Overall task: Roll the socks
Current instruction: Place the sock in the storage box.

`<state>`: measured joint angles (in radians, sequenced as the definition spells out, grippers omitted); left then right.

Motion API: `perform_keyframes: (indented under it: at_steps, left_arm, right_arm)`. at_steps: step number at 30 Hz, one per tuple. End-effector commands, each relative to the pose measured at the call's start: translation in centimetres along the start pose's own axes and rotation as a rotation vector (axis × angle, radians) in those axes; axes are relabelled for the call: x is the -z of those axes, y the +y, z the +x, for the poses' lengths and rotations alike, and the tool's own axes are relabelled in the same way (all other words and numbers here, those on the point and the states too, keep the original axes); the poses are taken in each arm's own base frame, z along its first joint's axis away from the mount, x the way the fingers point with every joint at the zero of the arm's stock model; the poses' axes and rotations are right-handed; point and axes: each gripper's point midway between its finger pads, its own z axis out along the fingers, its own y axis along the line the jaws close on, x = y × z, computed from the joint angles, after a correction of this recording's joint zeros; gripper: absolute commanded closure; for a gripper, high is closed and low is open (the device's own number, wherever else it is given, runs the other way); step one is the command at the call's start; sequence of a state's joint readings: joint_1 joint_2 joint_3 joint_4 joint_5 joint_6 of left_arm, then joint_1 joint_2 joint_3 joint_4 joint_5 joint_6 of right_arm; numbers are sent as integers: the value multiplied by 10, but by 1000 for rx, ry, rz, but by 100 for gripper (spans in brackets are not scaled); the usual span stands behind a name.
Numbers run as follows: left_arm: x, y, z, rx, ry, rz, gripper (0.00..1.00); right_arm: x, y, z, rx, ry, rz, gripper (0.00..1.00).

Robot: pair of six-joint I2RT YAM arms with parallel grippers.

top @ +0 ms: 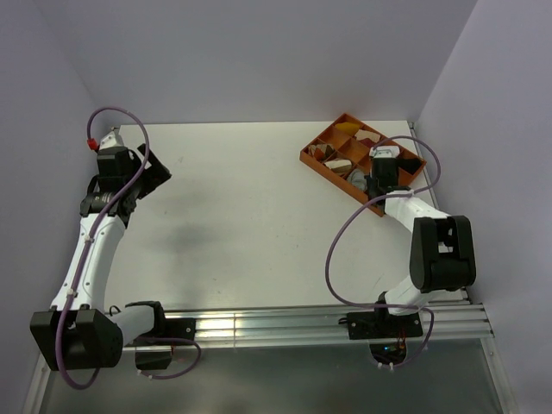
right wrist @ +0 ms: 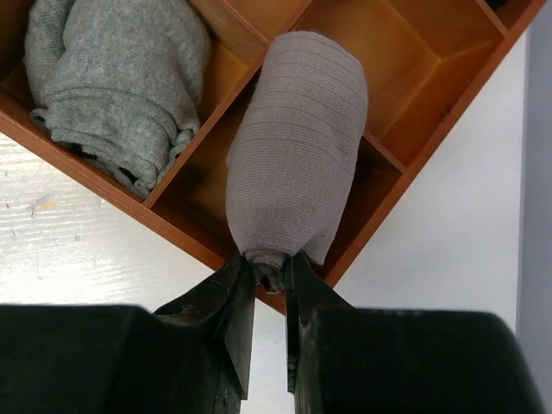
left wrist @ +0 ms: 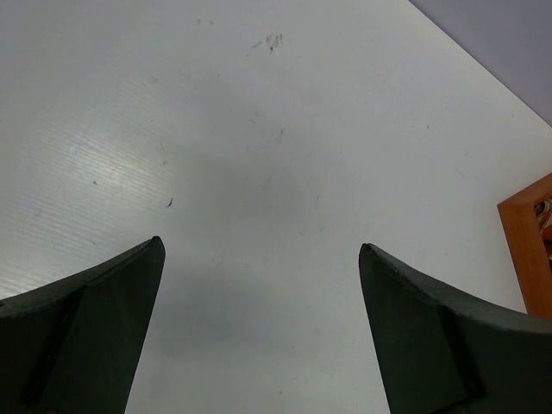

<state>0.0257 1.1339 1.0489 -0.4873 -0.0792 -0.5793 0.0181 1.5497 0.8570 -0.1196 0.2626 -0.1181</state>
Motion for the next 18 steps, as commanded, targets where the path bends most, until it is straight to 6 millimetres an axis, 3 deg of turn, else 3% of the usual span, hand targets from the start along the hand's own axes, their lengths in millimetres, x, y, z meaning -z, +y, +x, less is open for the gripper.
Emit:
perform_keyframes:
  at_steps: [1, 2, 3, 9, 18]
  left_arm:
    - [9, -2, -10, -27, -46, 4, 1]
    - [9, -2, -10, -27, -46, 4, 1]
    - [9, -2, -9, -29, -45, 6, 1]
    - [9, -2, -9, -32, -48, 2, 1]
    - [5, -6, -4, -29, -22, 24, 0]
  right_arm:
    - [-5, 13, 1, 23, 24, -88, 100]
    - [-5, 21, 2, 17, 31, -130, 100]
    - [-8, 12, 3, -15, 44, -140, 100]
    - [-20, 10, 22, -88, 172, -175, 100]
    - [-16, -1, 36, -134, 372, -132, 100]
